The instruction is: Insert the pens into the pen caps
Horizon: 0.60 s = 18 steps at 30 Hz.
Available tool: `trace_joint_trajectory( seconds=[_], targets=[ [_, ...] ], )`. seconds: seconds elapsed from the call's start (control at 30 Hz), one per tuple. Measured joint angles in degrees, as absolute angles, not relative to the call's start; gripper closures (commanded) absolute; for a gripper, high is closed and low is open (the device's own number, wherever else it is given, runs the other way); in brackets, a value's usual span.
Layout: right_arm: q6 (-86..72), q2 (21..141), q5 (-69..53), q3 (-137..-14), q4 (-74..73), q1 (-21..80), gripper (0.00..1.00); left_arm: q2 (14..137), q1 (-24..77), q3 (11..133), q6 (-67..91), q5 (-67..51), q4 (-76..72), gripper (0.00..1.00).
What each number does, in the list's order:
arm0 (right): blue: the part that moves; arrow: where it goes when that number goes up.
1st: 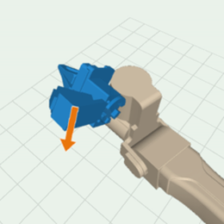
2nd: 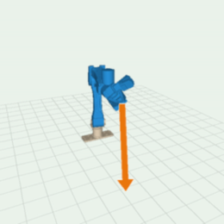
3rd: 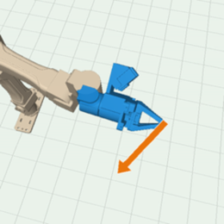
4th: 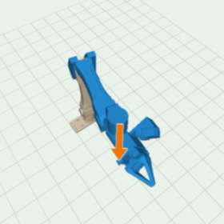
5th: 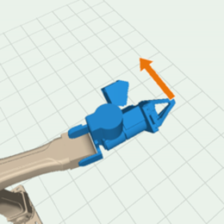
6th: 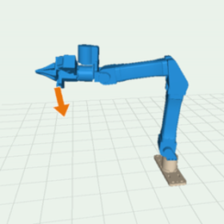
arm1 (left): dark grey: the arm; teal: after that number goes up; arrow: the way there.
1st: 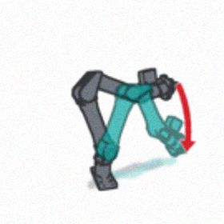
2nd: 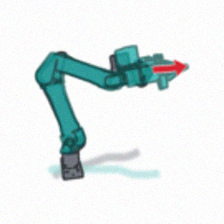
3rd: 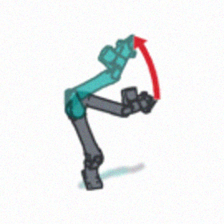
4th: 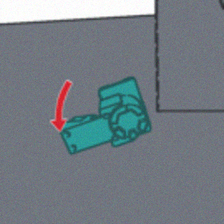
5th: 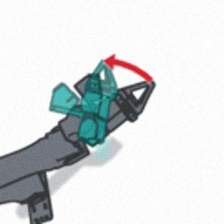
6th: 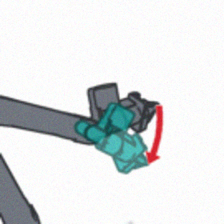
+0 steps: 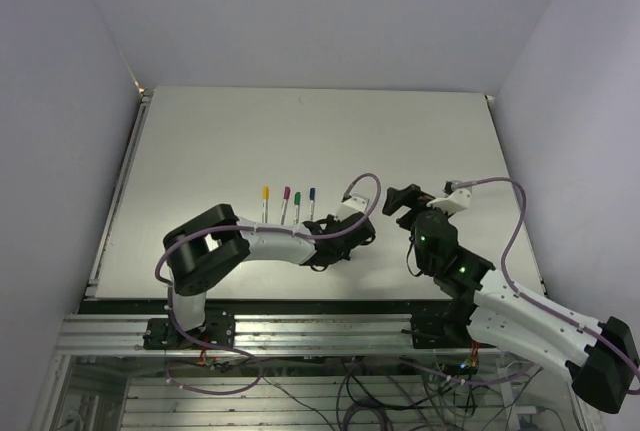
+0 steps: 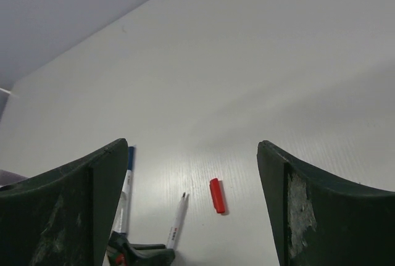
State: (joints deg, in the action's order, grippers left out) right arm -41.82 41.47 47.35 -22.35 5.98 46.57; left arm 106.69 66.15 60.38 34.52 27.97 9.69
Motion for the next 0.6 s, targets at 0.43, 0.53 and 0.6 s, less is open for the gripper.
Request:
trace_joint_trajectory(
  seconds=[0.43, 0.53, 0.6],
  targets=[
    [-44.1, 60.9, 46.7, -32.4, -7.0, 46.2, 0.27, 101.1, 63.4, 52.3, 33.2, 21.8, 1.6, 0.93],
    [-43.3, 65.0, 43.2, -33.5, -7.4, 44.1, 0.29, 97.8, 63.2, 48.8, 33.0, 21.5, 1.7, 0.93],
    [-42.6, 67.0, 40.2, -33.8, -7.2, 42.1, 0.3, 95.4, 63.2, 46.6, 33.0, 21.4, 1.9, 0.93]
  ],
)
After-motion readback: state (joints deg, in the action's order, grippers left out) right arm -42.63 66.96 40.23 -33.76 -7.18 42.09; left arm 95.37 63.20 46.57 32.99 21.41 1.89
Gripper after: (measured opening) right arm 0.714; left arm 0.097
